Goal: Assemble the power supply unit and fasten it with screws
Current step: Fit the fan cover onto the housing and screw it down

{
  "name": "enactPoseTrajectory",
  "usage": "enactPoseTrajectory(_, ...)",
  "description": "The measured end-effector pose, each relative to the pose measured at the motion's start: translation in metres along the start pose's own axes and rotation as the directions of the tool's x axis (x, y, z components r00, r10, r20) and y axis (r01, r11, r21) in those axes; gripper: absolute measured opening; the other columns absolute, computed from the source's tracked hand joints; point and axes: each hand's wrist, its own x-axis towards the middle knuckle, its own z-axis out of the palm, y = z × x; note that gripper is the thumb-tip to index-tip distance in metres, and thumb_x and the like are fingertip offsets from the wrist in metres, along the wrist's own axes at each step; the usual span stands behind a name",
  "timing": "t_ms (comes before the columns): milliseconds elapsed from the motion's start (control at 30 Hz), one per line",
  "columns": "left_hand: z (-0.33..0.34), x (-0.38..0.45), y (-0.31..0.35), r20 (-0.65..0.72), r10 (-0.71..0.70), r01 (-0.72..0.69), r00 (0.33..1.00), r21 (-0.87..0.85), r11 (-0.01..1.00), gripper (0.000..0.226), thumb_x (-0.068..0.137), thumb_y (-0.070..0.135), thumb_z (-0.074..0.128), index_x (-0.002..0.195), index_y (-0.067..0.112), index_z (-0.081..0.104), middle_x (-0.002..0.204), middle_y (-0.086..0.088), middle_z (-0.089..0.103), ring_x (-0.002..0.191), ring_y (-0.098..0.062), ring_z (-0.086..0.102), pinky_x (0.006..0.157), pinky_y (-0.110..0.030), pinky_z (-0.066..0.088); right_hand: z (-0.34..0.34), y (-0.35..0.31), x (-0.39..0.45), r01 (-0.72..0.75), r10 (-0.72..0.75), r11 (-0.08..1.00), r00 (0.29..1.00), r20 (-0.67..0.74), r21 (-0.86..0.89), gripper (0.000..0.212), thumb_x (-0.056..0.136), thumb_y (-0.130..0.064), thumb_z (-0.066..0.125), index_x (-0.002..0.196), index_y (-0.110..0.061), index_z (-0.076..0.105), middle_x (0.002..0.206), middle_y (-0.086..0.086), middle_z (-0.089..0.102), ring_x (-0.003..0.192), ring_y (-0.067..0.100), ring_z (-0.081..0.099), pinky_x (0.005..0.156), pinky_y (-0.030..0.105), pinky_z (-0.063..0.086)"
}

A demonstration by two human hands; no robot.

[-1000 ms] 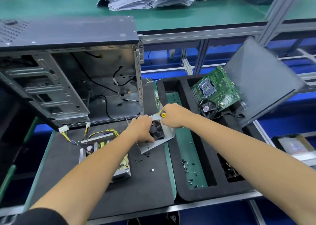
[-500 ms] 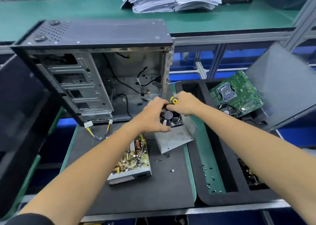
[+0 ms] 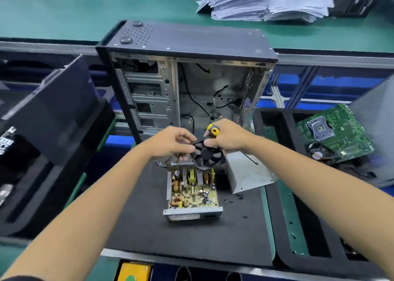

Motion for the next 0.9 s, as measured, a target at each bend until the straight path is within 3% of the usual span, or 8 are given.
enactPoseTrajectory(100, -0.011, -0.01, -0.009, 0.03, -0.044, 0.047, 0.999, -0.131, 0.99, 0.017, 0.097, 0.017, 0.056, 0.11, 0.013, 0.067, 0.089, -0.014, 0.071, 0.071, -0.021, 0.069, 0.065, -0.028, 0.054, 0.009, -0.003, 0.004, -0.048, 0.039, 0.988, 0.997, 0.061, 0.149, 0.007, 0.087, -0.013, 0.067, 0.088, -0.006, 0.066, 0.051, -0.01, 0.051, 0.043, 0.009, 0.035, 0.04, 0.016, 0.028)
enactPoseTrajectory(167, -0.017, -0.017, -0.013, 0.048, -0.039, 0.052, 0.998, -0.311, 0.949, 0.023, 0.101, 0.009, 0.046, 0.112, 0.012, 0.066, 0.101, -0.013, 0.07, 0.075, -0.019, 0.071, 0.07, -0.022, 0.055, 0.011, -0.005, 0.005, -0.066, 0.043, 0.974, 0.993, 0.109, 0.217, 0.001, 0.088, -0.014, 0.066, 0.087, -0.014, 0.067, 0.055, -0.006, 0.053, 0.046, 0.012, 0.033, 0.039, 0.017, 0.026)
enactPoseTrajectory(333, -0.023, -0.03, -0.016, 0.206, 0.01, 0.08, 0.979, -0.426, 0.901, 0.038, 0.086, 0.0, 0.06, 0.124, 0.007, 0.06, 0.118, -0.015, 0.066, 0.085, -0.024, 0.07, 0.07, -0.023, 0.056, 0.014, -0.009, 0.007, -0.065, 0.02, 0.971, 0.981, 0.193, 0.232, 0.011, 0.088, -0.011, 0.068, 0.091, -0.02, 0.069, 0.062, 0.002, 0.051, 0.048, 0.013, 0.031, 0.04, 0.018, 0.026)
enactPoseTrajectory(600, -0.015, -0.023, -0.005, 0.105, -0.061, 0.085, 0.993, -0.241, 0.967, 0.033, 0.086, 0.011, 0.07, 0.117, 0.011, 0.059, 0.071, 0.007, 0.062, 0.045, -0.008, 0.047, 0.041, -0.017, 0.034, 0.015, -0.014, 0.008, -0.052, 0.007, 0.977, 0.977, 0.212, 0.209, 0.02, 0.085, -0.014, 0.073, 0.102, -0.022, 0.069, 0.058, -0.001, 0.038, 0.043, 0.011, 0.029, 0.04, 0.019, 0.026)
enactPoseTrajectory(633, -0.014, -0.022, -0.003, 0.09, -0.07, 0.089, 0.994, -0.233, 0.968, 0.033, 0.086, 0.011, 0.07, 0.117, 0.012, 0.06, 0.07, 0.006, 0.061, 0.043, -0.008, 0.044, 0.04, -0.018, 0.032, 0.015, -0.015, 0.006, -0.031, -0.004, 0.983, 0.982, 0.191, 0.18, 0.023, 0.083, -0.014, 0.074, 0.104, -0.022, 0.069, 0.065, 0.002, 0.046, 0.049, 0.011, 0.038, 0.045, 0.019, 0.031)
enactPoseTrajectory(700, -0.01, -0.02, -0.001, 0.03, -0.08, 0.085, 0.996, -0.227, 0.97, 0.031, 0.086, 0.009, 0.07, 0.115, 0.015, 0.061, 0.071, 0.005, 0.061, 0.043, -0.008, 0.039, 0.04, -0.018, 0.028, 0.015, -0.016, 0.005, 0.0, -0.011, 0.996, 0.992, 0.123, 0.093, 0.035, 0.079, -0.016, 0.078, 0.111, -0.022, 0.065, 0.094, 0.005, 0.061, 0.079, 0.014, 0.058, 0.066, 0.024, 0.046)
enactPoseTrajectory(767, -0.006, -0.017, 0.002, -0.071, -0.09, 0.071, 0.993, -0.243, 0.968, 0.028, 0.087, 0.006, 0.067, 0.111, 0.02, 0.063, 0.074, 0.002, 0.059, 0.043, -0.008, 0.036, 0.039, -0.017, 0.027, 0.014, -0.017, 0.004, -0.03, 0.029, 0.999, 0.999, 0.025, 0.027, 0.042, 0.077, -0.02, 0.078, 0.115, -0.019, 0.058, 0.107, 0.005, 0.058, 0.096, 0.02, 0.058, 0.079, 0.033, 0.047)
enactPoseTrajectory(900, 0.001, -0.016, 0.01, -0.143, -0.092, 0.053, 0.985, -0.257, 0.965, 0.033, 0.09, 0.005, 0.059, 0.114, 0.028, 0.061, 0.073, -0.003, 0.048, 0.042, -0.008, 0.035, 0.043, -0.02, 0.023, 0.011, -0.026, -0.002, -0.095, 0.098, 0.99, 0.995, -0.028, 0.101, 0.03, 0.081, -0.031, 0.07, 0.082, -0.007, 0.054, 0.068, 0.004, 0.052, 0.052, 0.015, 0.04, 0.048, 0.025, 0.032)
